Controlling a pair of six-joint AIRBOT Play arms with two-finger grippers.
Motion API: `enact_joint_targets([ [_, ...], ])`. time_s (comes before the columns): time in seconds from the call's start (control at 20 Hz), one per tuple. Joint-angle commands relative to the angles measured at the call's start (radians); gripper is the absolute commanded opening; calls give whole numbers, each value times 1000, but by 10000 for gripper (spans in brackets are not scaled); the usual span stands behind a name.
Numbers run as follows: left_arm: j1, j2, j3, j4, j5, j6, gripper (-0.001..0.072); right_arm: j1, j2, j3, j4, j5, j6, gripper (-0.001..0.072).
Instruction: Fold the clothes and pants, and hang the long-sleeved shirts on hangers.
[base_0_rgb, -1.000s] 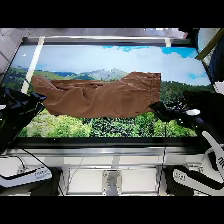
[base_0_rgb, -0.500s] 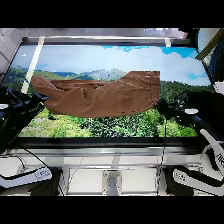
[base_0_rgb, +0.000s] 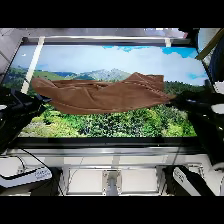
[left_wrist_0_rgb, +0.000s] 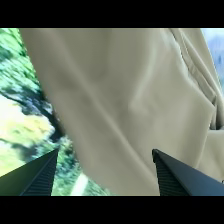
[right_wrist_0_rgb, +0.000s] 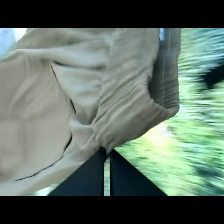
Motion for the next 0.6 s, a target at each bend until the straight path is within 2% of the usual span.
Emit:
enact_joint_targets([
  [0.0,0,0,0,-1,-61,-4,705,-195,145,13,-232,166,17,41],
  [0.15,-5,0,0,-4,-61,-4,705,-293,137,12,-298,253,-9,41],
  [0.25,-7,0,0,-4,-60,-7,705,-299,122,11,-335,251,-9,41],
  [0.3,-7,0,0,-5,-48,-7,705,-299,117,11,-332,230,-8,67],
  [0.4,-7,0,2,-51,-8,-6,705,-299,121,35,-284,199,-4,456],
  [0.45,-8,0,2,-88,30,-5,705,-299,120,68,-252,199,-4,511],
  [0.55,-19,0,2,-115,145,1,705,-299,120,171,-180,198,-5,510],
])
